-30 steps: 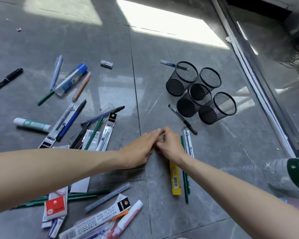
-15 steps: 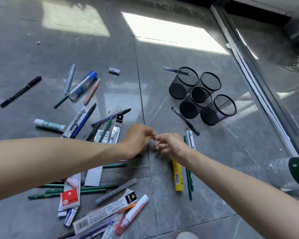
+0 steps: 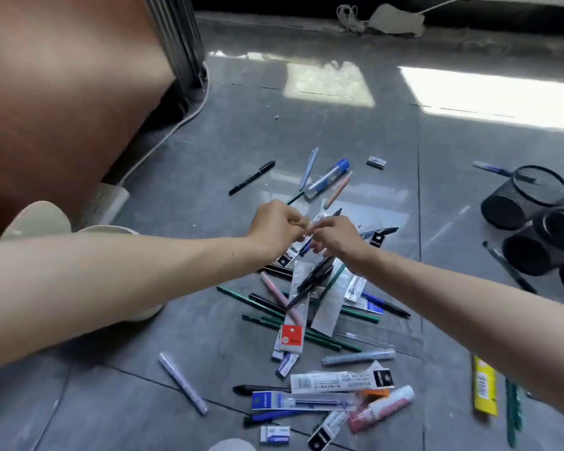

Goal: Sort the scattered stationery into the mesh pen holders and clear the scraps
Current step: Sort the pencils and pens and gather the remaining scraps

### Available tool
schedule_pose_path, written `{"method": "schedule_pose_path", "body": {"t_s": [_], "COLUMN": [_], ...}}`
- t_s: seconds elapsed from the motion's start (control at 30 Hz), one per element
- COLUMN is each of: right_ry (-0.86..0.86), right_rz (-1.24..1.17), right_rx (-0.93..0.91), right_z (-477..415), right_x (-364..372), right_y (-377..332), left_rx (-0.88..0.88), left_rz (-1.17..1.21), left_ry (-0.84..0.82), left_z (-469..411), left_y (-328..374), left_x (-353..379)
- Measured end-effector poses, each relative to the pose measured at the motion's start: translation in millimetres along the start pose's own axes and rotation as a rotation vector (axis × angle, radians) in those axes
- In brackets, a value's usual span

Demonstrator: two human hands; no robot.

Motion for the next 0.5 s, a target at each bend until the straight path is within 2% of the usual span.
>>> {"method": "schedule_pose_path", "body": {"t_s": [0.13, 0.33, 0.4, 0.5], "right_ry": [-0.13, -0.288, -0.334, -0.361], "right_rz": [0.043, 0.164, 0.217, 0.273], "right_rx": [-0.121, -0.163, -0.169, -0.171], "right_z": [0, 14, 19, 22], "right_x": [72, 155, 172, 180], "right_y": [-40, -53, -50, -42], "left_rx": [-0.154, -0.281, -0.342, -0.455], "left_rz": [0.046, 0.111, 0.027, -0.101], "left_ry": [0.192, 0.674, 0.721, 0.694], "left_z": [35, 97, 110, 120], "left_y": [-57, -103, -119, -143], "left_x": [-73, -178, -195, -205]}}
Point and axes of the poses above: each hand's wrist, its own z-axis away from the middle knuckle, its own x-axis out of the palm, y = z × x, the point moved 8 cm from there along -z, towards the middle knuckle, and after that the axes turned 1 degree about z, right-handed, at the moved point
